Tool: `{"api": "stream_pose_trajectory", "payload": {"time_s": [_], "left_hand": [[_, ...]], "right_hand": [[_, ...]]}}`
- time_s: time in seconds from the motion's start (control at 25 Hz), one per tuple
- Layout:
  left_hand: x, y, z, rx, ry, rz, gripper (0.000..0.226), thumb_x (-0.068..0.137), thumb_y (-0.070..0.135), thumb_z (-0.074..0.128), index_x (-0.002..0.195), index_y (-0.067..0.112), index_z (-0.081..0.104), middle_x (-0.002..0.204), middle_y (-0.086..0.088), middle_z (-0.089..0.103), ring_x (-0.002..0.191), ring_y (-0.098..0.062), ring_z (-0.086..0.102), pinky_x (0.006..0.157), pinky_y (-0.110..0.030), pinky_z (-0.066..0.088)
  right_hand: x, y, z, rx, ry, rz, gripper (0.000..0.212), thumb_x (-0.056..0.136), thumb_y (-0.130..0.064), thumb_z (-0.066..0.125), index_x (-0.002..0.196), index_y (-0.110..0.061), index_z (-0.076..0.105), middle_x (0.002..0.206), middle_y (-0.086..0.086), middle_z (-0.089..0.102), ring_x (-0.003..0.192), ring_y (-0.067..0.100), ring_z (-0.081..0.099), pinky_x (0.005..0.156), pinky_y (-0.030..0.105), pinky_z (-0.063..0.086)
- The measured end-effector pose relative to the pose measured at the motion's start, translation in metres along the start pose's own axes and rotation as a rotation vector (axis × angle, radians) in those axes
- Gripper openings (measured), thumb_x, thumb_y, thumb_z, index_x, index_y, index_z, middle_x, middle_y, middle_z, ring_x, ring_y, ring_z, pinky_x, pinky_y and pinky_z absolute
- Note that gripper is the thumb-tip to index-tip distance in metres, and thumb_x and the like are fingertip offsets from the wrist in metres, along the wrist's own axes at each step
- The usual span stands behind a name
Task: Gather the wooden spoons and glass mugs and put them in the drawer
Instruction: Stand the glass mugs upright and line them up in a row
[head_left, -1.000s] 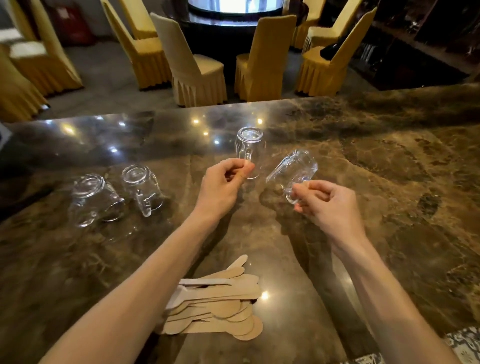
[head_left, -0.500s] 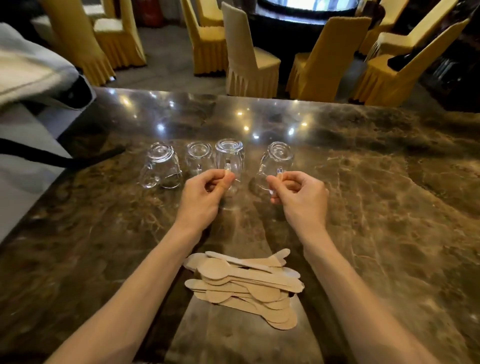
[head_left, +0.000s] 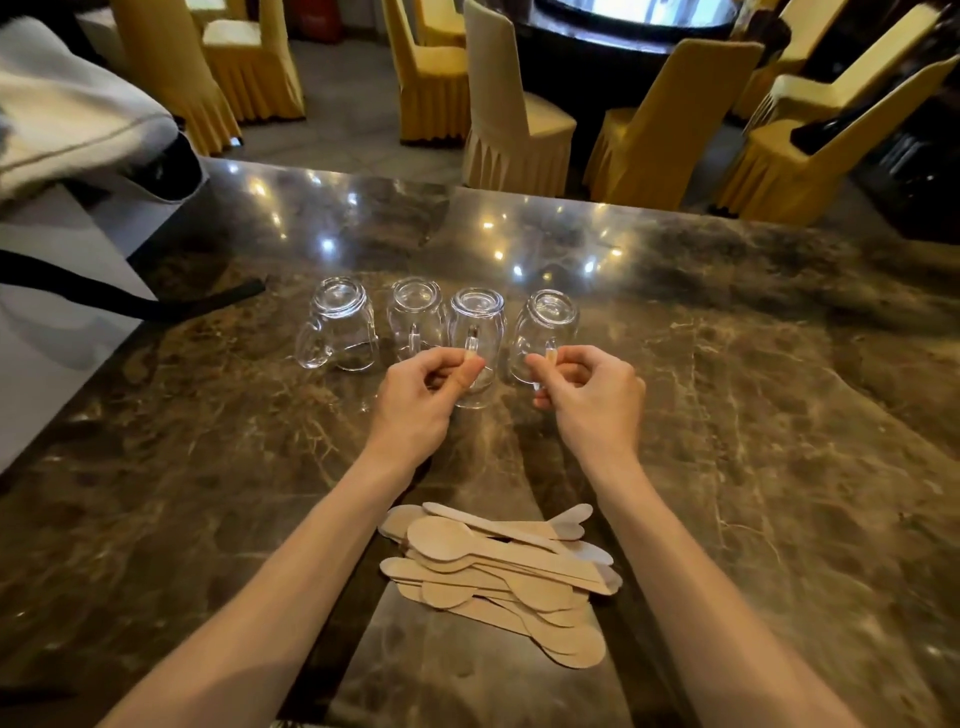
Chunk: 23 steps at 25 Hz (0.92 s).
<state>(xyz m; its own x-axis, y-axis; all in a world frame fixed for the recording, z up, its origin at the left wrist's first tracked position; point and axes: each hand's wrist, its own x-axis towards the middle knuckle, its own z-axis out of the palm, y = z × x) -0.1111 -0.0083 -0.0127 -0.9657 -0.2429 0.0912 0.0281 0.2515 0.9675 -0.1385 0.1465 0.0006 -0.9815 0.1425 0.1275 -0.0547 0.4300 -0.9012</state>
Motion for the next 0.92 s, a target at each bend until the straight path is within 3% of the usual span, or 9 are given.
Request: {"api": "stream_pose_trajectory", "payload": {"time_s": [0.2,0.36,0.64,0.92], "left_hand": [[0.0030,-0.0020,0.0000,0.008,-0.015,-0.009,0.018,0.085,0.030,0.063,0.097,0.019,0.070,0.079,0.010,0.067,0.071,0.004,0.058,0.069,-0.012,0.048],[0.0030,-0.0010,-0.0005,0.024,-0.021,-0.037,0.019,0.085,0.030,0.064,0.097,0.018,0.070,0.068,0.011,0.063,0.057,0.000,0.055,0.061,-0.020,0.049],[-0.0037,-0.0022,-0.0036,0.168,-0.075,0.008,0.019,0.087,0.029,0.062,0.100,0.018,0.070,0.079,0.013,0.064,0.047,0.001,0.052,0.050,-0.009,0.041],[-0.0025,-0.0024,-0.0072,0.206,-0.108,-0.001,0.016,0.086,0.032,0.062,0.099,0.026,0.069,0.079,0.015,0.065,0.048,0.000,0.054,0.051,-0.008,0.042]], "right_hand": [[0.0022,0.0026,0.0033,0.005,0.006,0.005,0.014,0.077,-0.031,0.075,0.081,-0.020,0.068,0.061,-0.009,0.069,0.050,0.001,0.066,0.058,0.030,0.060],[0.0029,0.0030,0.0044,-0.006,0.011,-0.008,0.015,0.077,-0.032,0.074,0.082,-0.020,0.068,0.062,-0.012,0.068,0.050,0.000,0.065,0.055,0.025,0.058],[0.0024,0.0033,0.0055,-0.009,0.009,-0.019,0.015,0.077,-0.033,0.074,0.082,-0.020,0.068,0.063,-0.012,0.067,0.050,-0.001,0.065,0.052,0.017,0.055],[0.0010,0.0051,0.0061,0.016,-0.001,-0.011,0.015,0.078,-0.031,0.074,0.082,-0.018,0.068,0.062,-0.011,0.068,0.049,-0.001,0.065,0.051,0.013,0.053]]}}
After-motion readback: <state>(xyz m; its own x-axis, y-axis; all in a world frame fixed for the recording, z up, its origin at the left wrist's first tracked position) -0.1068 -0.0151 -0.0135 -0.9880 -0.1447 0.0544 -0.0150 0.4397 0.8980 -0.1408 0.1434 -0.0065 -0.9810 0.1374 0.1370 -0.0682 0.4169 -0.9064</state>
